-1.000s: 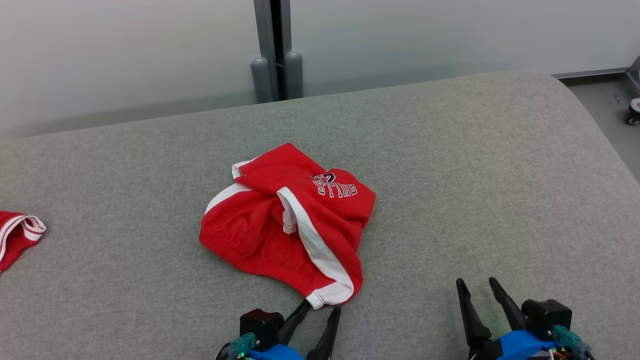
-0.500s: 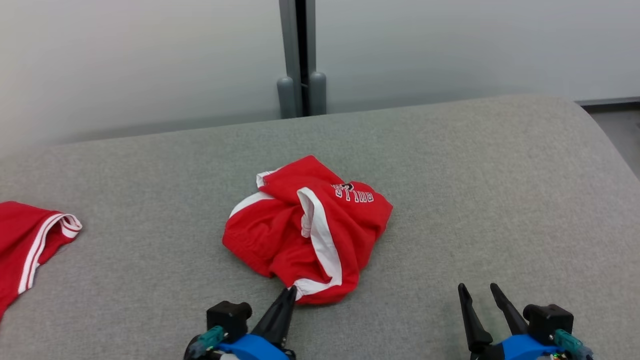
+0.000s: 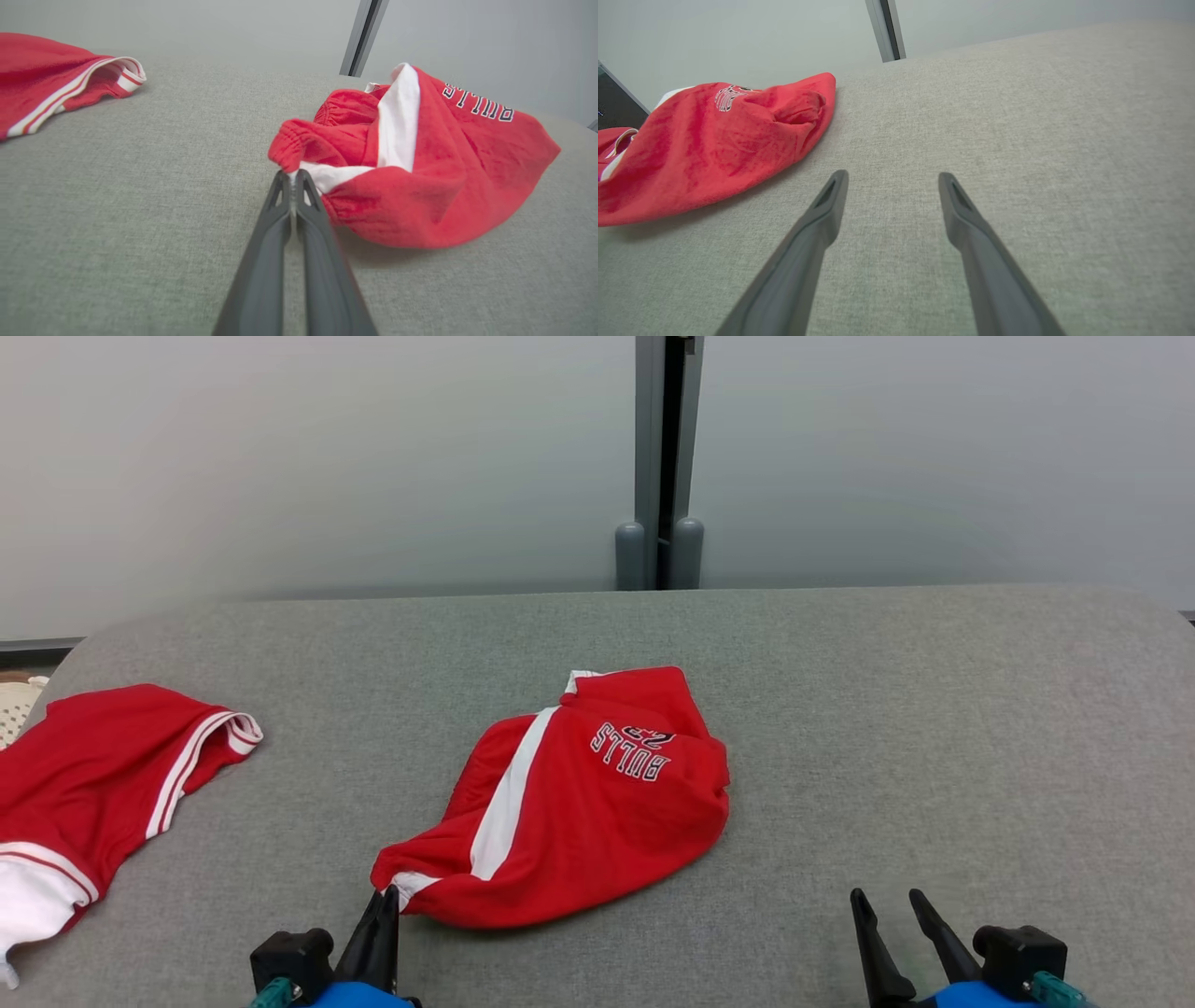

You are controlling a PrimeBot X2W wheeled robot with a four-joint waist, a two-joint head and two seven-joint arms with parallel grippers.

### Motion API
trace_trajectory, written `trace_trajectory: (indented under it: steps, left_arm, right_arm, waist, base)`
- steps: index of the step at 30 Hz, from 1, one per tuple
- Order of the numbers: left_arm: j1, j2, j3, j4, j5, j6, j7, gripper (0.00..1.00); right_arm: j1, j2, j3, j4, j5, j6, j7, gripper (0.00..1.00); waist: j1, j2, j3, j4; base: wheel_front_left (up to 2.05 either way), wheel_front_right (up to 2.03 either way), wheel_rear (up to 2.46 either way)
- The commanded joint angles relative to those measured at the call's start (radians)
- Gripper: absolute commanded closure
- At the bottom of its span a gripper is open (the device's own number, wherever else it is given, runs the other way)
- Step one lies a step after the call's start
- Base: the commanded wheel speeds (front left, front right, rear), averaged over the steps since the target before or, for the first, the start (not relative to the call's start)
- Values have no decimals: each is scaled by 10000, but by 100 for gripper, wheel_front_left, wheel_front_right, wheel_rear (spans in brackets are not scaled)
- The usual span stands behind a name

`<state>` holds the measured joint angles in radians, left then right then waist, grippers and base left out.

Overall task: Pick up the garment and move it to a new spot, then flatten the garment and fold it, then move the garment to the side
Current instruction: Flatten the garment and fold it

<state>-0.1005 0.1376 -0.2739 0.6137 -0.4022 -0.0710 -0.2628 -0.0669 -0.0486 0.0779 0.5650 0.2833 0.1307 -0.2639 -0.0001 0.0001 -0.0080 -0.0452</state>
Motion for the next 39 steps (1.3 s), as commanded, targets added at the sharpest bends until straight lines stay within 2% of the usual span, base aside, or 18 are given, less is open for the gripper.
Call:
trace_trajectory:
  steps: [1,2,8,15,21,26,33,39]
  left_arm:
    - [104,-143,220,86,191,-16,-31,11]
    - [132,-219,306,102,276,-23,-31,0]
    - [286,-668,489,40,716,-151,-31,0]
    - [210,-839,255,42,967,-351,-31,0]
    - [21,-870,78,79,1044,-480,-31,0]
    - [-101,-874,-147,-19,833,-513,-31,0]
    - [-124,-875,-363,-50,642,-531,-31,0]
    - [-339,-873,-559,-27,518,-543,-31,0]
  right_arm:
    - [160,-36,-7,43,-58,1,-8,0]
    - [167,-40,-22,54,-80,1,-8,0]
    - [-368,-33,302,107,-28,1,-8,0]
    - [-1968,-30,1449,365,153,1,-8,0]
    - [-4177,-36,2385,1622,335,1,113,0]
    - [-5772,-114,2516,3057,125,1,765,0]
    - [-7234,-196,2590,4871,-231,1,2004,0]
    - [-7648,-90,2969,5755,-50,1,2820,0]
  waist:
    - [1,-1,18,139]
    - [1,-1,21,207]
    - [1,-1,125,821]
    - [1,-1,428,1720]
    - [1,-1,814,2677]
    - [1,-1,1095,3240]
    - [1,-1,1367,3497]
    - [1,-1,1543,3449]
  base:
    - [0,0,0]
    - [0,0,0]
    - [0,0,0]
    - [0,0,0]
    - [0,0,0]
    - [0,0,0]
    - [0,0,0]
    - [0,0,0]
